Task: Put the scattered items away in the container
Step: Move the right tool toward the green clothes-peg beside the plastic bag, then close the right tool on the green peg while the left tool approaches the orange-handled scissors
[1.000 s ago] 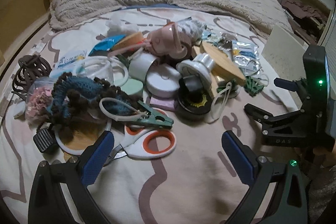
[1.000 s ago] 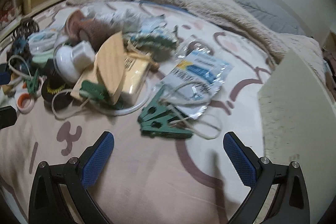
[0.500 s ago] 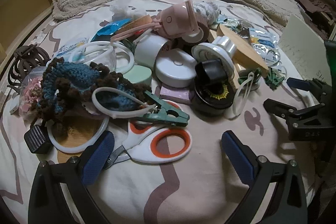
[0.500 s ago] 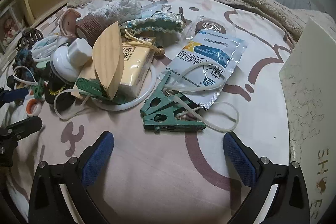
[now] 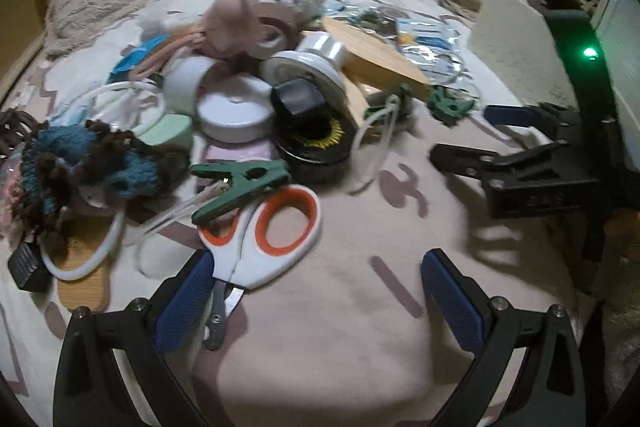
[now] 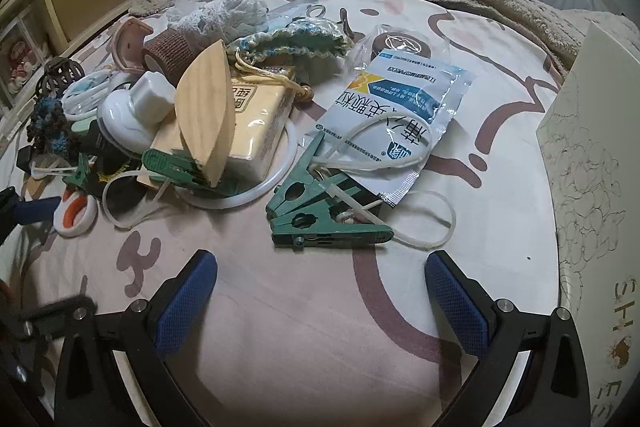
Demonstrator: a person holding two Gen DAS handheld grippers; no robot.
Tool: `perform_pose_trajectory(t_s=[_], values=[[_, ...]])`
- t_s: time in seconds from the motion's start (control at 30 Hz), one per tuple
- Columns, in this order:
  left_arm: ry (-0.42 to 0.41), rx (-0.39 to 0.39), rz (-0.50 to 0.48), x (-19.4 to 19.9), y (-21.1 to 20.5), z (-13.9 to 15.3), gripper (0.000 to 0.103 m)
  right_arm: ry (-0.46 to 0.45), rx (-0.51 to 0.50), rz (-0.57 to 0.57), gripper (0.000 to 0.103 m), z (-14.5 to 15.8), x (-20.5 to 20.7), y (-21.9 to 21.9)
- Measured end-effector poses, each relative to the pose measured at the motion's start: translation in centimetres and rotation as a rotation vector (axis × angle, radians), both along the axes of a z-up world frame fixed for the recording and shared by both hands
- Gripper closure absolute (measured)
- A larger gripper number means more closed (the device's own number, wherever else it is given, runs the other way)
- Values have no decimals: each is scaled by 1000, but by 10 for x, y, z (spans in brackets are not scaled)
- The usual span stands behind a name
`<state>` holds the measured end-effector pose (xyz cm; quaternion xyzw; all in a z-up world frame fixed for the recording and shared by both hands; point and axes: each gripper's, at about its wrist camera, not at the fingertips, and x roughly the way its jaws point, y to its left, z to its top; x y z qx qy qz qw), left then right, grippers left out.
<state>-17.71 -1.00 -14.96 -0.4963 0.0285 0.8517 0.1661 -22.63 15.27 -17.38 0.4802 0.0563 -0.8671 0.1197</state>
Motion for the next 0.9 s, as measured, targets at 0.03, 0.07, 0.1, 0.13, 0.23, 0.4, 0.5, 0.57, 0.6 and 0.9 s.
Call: perform_pose_trajectory(t_s=[0.03, 0.07, 0.1, 0.13, 0.23, 0.4, 0.5, 0.57, 0.6, 0.9], values=[[-11, 23, -8, 0, -1, 1, 0, 1, 0, 0, 0, 0, 0, 0], [-20, 41, -14, 0, -1, 2, 0, 1, 0, 1, 0, 0, 0, 0], [-32, 65, -21, 0, -2, 3, 0, 2, 0, 1, 0, 0, -1, 0], [-42, 88, -24, 0, -3, 4, 0, 2, 0, 1, 0, 0, -1, 0], [-53, 135, 10, -4, -9, 6, 0, 3, 1, 1, 0, 0, -2, 0], [-36, 204, 153, -13, -22, 7, 2, 5, -17, -3, 0, 2, -2, 0], [-17, 213, 200, -15, -28, 7, 10, 11, -49, 3, 0, 6, -3, 3], [-6, 212, 223, -15, -31, 6, 14, 17, -74, -6, 0, 8, -4, 7], [-2, 209, 230, -16, -31, 5, 17, 24, -79, -16, 0, 9, -3, 9], [26, 143, 258, -15, -23, 0, 20, 66, -72, -55, 23, 16, -4, 15]])
